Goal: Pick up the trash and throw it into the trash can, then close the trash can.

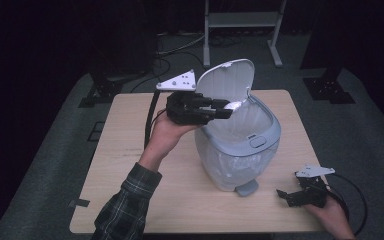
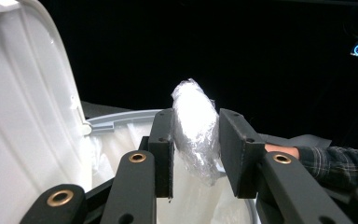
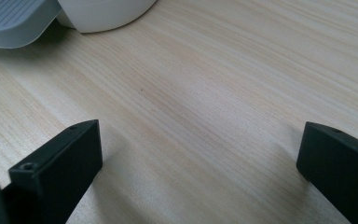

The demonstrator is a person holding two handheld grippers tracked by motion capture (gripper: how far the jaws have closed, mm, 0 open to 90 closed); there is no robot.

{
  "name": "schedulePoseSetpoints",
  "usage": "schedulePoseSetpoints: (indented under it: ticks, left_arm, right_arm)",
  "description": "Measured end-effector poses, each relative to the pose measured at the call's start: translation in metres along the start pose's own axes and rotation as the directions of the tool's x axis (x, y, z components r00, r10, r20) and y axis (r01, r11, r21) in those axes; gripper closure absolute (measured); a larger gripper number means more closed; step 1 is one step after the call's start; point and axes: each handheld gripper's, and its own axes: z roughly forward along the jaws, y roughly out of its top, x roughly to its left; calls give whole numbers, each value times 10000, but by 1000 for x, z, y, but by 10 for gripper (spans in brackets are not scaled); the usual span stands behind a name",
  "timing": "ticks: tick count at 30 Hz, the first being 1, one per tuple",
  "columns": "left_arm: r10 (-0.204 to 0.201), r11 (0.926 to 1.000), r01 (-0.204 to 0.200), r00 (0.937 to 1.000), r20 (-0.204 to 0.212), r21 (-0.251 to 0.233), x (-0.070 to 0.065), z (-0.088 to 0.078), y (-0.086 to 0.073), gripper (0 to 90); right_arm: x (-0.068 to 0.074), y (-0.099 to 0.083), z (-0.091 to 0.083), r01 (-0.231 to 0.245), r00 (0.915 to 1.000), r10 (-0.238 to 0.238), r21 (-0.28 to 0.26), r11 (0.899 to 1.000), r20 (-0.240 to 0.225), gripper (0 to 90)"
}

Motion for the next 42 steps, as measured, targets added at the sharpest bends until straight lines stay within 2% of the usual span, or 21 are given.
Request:
schedulePoseSetpoints:
  ticks: [9, 17, 30, 36, 42]
  left_arm:
    - [-6, 9999, 6, 10000, 21, 115, 2, 16, 2, 666]
    - [64, 9998, -63, 10000, -35, 169, 1, 17, 2, 627]
    - [24, 9995, -16, 9997, -242, 310, 6, -8, -5, 727]
    - [-83, 9989, 95, 9996, -264, 467, 10, -25, -9, 871]
    - [-279, 9979, 313, 9978, -601, 562, 17, -40, -17, 900]
  right_arm:
    - [0, 0, 0, -3, 10000, 3, 1, 10000, 0, 0]
    - [0, 0, 0, -3, 10000, 3, 1, 10000, 0, 0]
    - [1, -1, -1, -70, 10000, 70, 5, 10000, 69, 0]
    - [1, -1, -1, -68, 10000, 68, 4, 10000, 71, 0]
    - [1, -1, -1, -81, 9999, 81, 5, 10000, 80, 0]
